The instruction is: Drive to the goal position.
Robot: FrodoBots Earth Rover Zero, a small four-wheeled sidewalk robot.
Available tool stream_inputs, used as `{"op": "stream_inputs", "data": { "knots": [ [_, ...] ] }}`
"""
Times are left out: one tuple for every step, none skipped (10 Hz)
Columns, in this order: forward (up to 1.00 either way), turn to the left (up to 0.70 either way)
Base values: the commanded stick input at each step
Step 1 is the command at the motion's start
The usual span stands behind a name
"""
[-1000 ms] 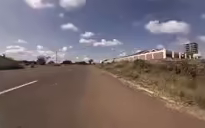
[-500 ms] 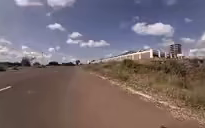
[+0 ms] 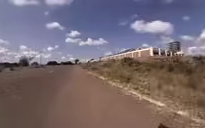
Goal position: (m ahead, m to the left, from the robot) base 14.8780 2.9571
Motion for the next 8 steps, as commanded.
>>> {"op": "stream_inputs", "data": {
  "knots": [
    [1.0, 0.45],
    [1.0, 0.45],
    [1.0, 0.45],
    [1.0, 0.45],
    [1.0, 0.45],
    [1.0, 0.45],
    [1.0, 0.45],
    [1.0, 0.45]
  ]
}}
